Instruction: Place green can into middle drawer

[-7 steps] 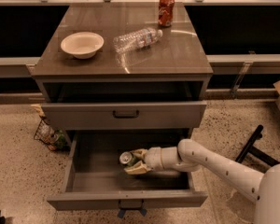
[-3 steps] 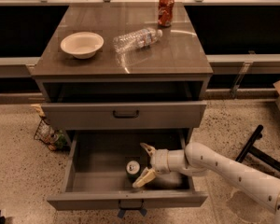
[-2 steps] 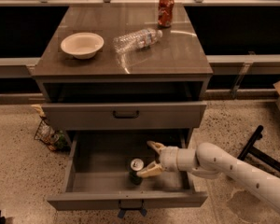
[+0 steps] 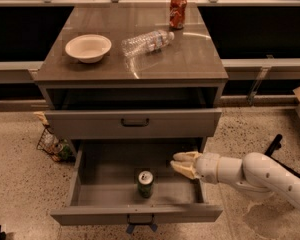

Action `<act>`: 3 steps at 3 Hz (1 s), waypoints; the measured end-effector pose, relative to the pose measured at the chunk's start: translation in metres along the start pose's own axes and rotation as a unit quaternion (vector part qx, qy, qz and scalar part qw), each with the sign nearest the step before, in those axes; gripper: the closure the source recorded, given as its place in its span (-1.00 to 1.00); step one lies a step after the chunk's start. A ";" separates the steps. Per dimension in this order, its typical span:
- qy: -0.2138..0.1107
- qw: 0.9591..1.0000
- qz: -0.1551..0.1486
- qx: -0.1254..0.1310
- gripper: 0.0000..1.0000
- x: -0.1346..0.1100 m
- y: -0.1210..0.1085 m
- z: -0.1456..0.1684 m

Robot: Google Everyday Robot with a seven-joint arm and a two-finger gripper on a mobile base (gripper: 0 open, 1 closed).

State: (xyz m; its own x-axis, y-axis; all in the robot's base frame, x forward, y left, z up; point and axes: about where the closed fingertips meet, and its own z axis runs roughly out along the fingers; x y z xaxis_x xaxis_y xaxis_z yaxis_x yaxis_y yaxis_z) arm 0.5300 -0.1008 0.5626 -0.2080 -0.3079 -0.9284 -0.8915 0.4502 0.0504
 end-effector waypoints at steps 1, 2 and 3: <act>-0.023 0.999 0.025 0.005 0.77 -0.032 0.003 -0.056; -0.106 0.994 0.008 -0.013 1.00 -0.084 0.003 -0.102; -0.126 0.991 -0.014 -0.046 1.00 -0.103 0.014 -0.111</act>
Offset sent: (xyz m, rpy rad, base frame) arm -0.0492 -0.0872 0.2405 0.4489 -0.3526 0.1870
